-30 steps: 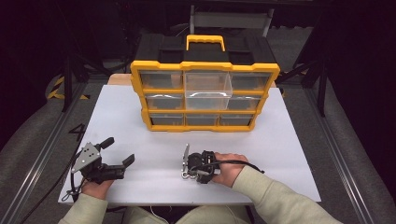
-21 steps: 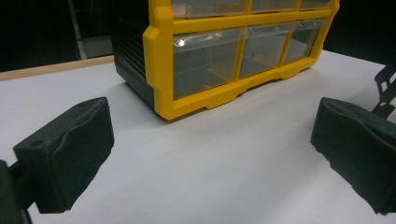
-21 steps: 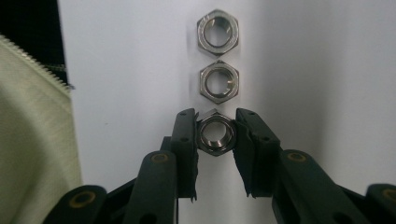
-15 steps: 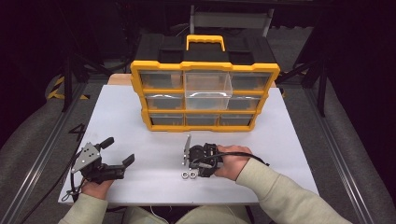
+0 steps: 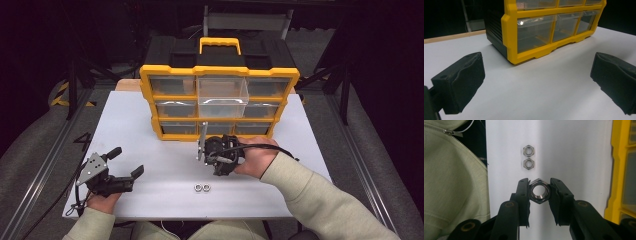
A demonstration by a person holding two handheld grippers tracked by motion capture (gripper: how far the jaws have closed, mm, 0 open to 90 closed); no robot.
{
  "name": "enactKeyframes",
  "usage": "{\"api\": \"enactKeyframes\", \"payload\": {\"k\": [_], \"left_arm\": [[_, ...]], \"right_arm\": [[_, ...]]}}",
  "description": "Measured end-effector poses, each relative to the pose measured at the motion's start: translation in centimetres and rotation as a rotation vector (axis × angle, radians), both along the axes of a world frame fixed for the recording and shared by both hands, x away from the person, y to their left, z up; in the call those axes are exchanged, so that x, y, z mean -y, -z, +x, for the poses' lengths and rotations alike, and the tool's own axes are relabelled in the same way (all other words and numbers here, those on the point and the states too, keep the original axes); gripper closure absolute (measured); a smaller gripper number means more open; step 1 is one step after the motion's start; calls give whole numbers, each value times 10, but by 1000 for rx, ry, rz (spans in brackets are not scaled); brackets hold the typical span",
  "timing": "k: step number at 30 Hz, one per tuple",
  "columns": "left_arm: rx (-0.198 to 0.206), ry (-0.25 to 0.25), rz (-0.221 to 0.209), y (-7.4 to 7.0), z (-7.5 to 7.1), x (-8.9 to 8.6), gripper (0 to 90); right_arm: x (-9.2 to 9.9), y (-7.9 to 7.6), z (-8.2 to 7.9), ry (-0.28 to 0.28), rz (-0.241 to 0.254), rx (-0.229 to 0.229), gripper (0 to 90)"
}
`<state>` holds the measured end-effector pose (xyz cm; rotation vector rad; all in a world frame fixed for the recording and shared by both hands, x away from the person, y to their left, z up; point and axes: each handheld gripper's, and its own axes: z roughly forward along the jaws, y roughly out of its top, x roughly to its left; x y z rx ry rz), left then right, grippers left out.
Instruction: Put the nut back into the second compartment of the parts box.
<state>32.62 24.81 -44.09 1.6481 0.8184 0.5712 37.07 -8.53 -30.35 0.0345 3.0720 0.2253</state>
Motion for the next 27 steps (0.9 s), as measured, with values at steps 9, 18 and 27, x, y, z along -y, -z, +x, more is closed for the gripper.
{"api": "enactKeyframes", "payload": {"k": [9, 18, 27], "left_arm": [[3, -1, -1, 0, 0, 0, 2], [4, -1, -2, 0, 0, 0, 2], [6, -3, -5, 0, -1, 0, 2]], "right_arm": [[-2, -34, 1, -24, 5, 11, 700], [-2, -69, 5, -37, 0, 22, 700], [-2, -104, 13, -35, -4, 39, 700]]}}
